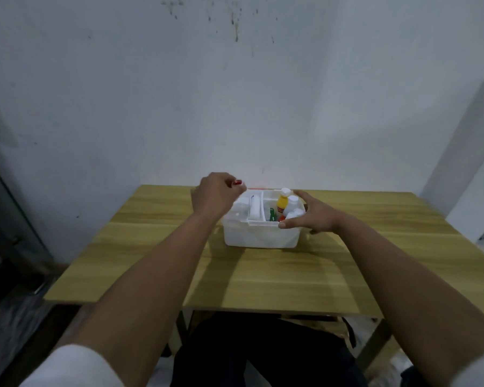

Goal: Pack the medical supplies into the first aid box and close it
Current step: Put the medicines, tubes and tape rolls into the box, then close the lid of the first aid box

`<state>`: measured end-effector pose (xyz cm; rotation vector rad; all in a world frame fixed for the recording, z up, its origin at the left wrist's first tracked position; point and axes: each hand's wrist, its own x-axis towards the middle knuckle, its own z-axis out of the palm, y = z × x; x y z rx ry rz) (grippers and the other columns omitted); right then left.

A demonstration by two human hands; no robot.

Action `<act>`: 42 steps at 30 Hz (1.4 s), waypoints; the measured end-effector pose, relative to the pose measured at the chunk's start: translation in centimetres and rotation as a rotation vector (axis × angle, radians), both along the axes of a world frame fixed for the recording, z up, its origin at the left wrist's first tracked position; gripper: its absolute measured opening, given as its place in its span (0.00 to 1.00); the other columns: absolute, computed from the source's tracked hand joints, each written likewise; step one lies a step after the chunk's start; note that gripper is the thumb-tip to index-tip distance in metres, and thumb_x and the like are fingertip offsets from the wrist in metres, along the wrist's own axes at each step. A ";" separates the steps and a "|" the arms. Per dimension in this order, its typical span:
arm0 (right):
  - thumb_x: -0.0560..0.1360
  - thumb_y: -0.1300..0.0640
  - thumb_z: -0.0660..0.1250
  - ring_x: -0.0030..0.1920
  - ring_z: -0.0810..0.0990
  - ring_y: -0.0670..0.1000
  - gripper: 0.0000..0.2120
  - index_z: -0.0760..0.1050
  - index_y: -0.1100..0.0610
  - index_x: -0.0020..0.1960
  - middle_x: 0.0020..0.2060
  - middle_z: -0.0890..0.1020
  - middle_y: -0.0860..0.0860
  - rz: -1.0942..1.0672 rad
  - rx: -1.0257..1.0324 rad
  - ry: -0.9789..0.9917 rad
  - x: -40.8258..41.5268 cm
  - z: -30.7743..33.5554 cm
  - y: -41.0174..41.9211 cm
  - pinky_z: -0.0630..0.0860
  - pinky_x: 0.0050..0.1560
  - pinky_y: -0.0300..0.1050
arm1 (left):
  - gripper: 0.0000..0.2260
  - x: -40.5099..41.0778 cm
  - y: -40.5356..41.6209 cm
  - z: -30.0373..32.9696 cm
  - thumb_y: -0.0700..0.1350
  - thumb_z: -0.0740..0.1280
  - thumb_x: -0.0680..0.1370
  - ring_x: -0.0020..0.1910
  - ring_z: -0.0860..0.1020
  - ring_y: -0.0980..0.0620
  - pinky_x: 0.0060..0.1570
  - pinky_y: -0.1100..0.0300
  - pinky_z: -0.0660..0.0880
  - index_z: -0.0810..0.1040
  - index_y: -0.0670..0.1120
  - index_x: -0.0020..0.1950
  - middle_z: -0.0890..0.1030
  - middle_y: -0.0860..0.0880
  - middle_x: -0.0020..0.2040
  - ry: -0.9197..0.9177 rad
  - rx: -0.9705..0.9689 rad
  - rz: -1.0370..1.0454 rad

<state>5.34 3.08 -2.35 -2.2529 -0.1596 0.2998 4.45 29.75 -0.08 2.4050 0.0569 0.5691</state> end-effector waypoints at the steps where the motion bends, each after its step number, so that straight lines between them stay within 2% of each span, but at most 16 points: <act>1: 0.66 0.47 0.82 0.61 0.75 0.52 0.51 0.55 0.43 0.80 0.61 0.73 0.43 -0.002 -0.006 0.000 0.0 0.0 0.0 0.76 0.37 0.41 | 0.15 -0.3 -0.5 -0.6 0.63 0.70 0.75 0.51 0.83 0.52 0.56 0.51 0.76 0.86 0.55 0.53 0.86 0.57 0.49 0.005 0.027 0.009; 5: 0.67 0.47 0.82 0.62 0.75 0.51 0.51 0.55 0.44 0.80 0.62 0.73 0.43 -0.006 -0.013 0.000 -0.1 0.0 0.0 0.74 0.39 0.38 | 0.14 -1.3 -1.0 -2.8 0.62 0.69 0.76 0.54 0.81 0.52 0.55 0.52 0.67 0.85 0.56 0.55 0.85 0.57 0.52 0.030 0.071 0.045; 9: 0.61 0.39 0.83 0.63 0.76 0.54 0.55 0.54 0.37 0.78 0.65 0.73 0.42 -0.023 -0.046 0.023 -0.3 0.2 0.2 0.82 0.47 0.54 | 0.10 -2.1 -1.2 -4.2 0.59 0.68 0.76 0.49 0.81 0.53 0.51 0.53 0.62 0.84 0.55 0.49 0.85 0.58 0.47 0.025 0.131 0.037; 13: 0.60 0.38 0.83 0.63 0.76 0.54 0.56 0.54 0.37 0.78 0.66 0.73 0.43 -0.023 -0.058 0.021 -0.5 0.3 0.2 0.83 0.50 0.56 | 0.10 -1.6 -1.2 -3.6 0.55 0.68 0.75 0.44 0.80 0.50 0.48 0.54 0.69 0.84 0.51 0.43 0.83 0.54 0.41 0.087 0.253 0.055; 16: 0.60 0.38 0.83 0.63 0.76 0.54 0.57 0.53 0.37 0.79 0.66 0.72 0.42 -0.022 -0.057 0.029 -0.6 0.4 0.3 0.83 0.50 0.57 | 0.08 -0.7 -1.3 -2.6 0.51 0.70 0.73 0.41 0.81 0.48 0.38 0.58 0.70 0.83 0.48 0.40 0.81 0.52 0.37 0.212 0.303 0.033; 18: 0.60 0.38 0.83 0.64 0.75 0.54 0.58 0.52 0.38 0.80 0.67 0.72 0.43 -0.017 -0.061 0.033 -0.6 0.5 0.3 0.83 0.50 0.56 | 0.10 -0.1 -1.4 -2.1 0.49 0.72 0.73 0.36 0.79 0.48 0.31 0.60 0.66 0.78 0.45 0.37 0.78 0.50 0.34 0.272 0.293 -0.005; 21: 0.58 0.36 0.83 0.64 0.76 0.54 0.60 0.52 0.39 0.80 0.69 0.72 0.44 -0.004 -0.086 0.042 -0.3 0.6 0.1 0.83 0.50 0.55 | 0.17 0.3 -1.4 -0.7 0.46 0.74 0.70 0.28 0.68 0.50 0.27 0.61 0.61 0.67 0.45 0.31 0.70 0.50 0.28 0.355 0.296 -0.083; 24: 0.54 0.34 0.83 0.61 0.79 0.53 0.64 0.52 0.40 0.81 0.69 0.74 0.46 0.001 -0.075 0.096 0.5 1.0 -0.4 0.82 0.54 0.57 | 0.15 0.3 -0.8 1.4 0.43 0.72 0.69 0.27 0.68 0.49 0.28 0.61 0.62 0.66 0.45 0.30 0.69 0.49 0.26 0.325 0.252 -0.083; 26: 0.57 0.32 0.80 0.59 0.80 0.53 0.60 0.54 0.43 0.81 0.68 0.75 0.49 -0.035 0.015 0.128 1.1 1.4 -0.8 0.81 0.57 0.60 | 0.13 0.8 0.2 2.3 0.44 0.68 0.71 0.28 0.68 0.47 0.29 0.60 0.62 0.67 0.44 0.30 0.68 0.49 0.26 0.234 0.196 -0.031; 29: 0.64 0.25 0.70 0.60 0.79 0.56 0.47 0.68 0.50 0.75 0.68 0.77 0.52 -0.125 0.134 0.147 2.4 1.6 -0.9 0.79 0.59 0.61 | 0.12 2.4 2.0 1.8 0.46 0.68 0.72 0.29 0.73 0.46 0.30 0.59 0.67 0.75 0.41 0.33 0.74 0.46 0.28 0.192 0.066 0.060; 30: 0.66 0.23 0.66 0.59 0.80 0.56 0.44 0.72 0.51 0.72 0.65 0.79 0.52 -0.167 0.180 0.156 2.9 1.4 -0.8 0.79 0.59 0.60 | 0.13 3.1 2.4 1.3 0.48 0.68 0.74 0.29 0.74 0.46 0.31 0.59 0.69 0.75 0.41 0.33 0.76 0.46 0.29 0.207 0.003 0.077; 32: 0.69 0.22 0.62 0.56 0.82 0.56 0.42 0.73 0.53 0.69 0.58 0.82 0.52 -0.255 0.261 0.182 4.3 0.6 -0.6 0.79 0.59 0.59 | 0.14 4.8 3.1 0.1 0.51 0.68 0.77 0.34 0.79 0.45 0.38 0.57 0.77 0.76 0.42 0.37 0.81 0.45 0.35 0.269 -0.164 0.087; 34: 0.69 0.23 0.63 0.57 0.82 0.58 0.43 0.73 0.56 0.68 0.56 0.82 0.53 -0.316 0.334 0.222 6.1 -0.5 -0.3 0.78 0.62 0.60 | 0.18 6.6 3.6 -1.4 0.57 0.70 0.78 0.43 0.84 0.44 0.45 0.51 0.82 0.79 0.40 0.50 0.84 0.43 0.45 0.394 -0.441 0.087; 36: 0.69 0.24 0.65 0.58 0.83 0.62 0.41 0.76 0.59 0.61 0.57 0.83 0.58 -0.356 0.378 0.259 8.0 -1.5 0.0 0.78 0.62 0.59 | 0.27 8.4 3.8 -2.9 0.62 0.71 0.76 0.47 0.84 0.43 0.44 0.50 0.82 0.78 0.38 0.59 0.85 0.43 0.50 0.533 -0.656 0.058; 39: 0.69 0.26 0.68 0.55 0.84 0.61 0.40 0.78 0.60 0.62 0.55 0.85 0.59 -0.416 0.432 0.282 10.4 -2.9 0.6 0.81 0.55 0.52 | 0.31 11.2 3.6 -5.0 0.67 0.71 0.74 0.51 0.84 0.43 0.55 0.46 0.81 0.80 0.40 0.60 0.85 0.43 0.53 0.642 -0.769 0.004; 42: 0.71 0.29 0.69 0.51 0.84 0.58 0.39 0.77 0.62 0.64 0.53 0.85 0.58 -0.446 0.470 0.270 12.3 -3.7 1.0 0.80 0.47 0.49 | 0.29 13.1 2.8 -5.6 0.66 0.72 0.74 0.47 0.82 0.44 0.59 0.44 0.79 0.80 0.40 0.54 0.86 0.38 0.54 0.653 -0.842 -0.047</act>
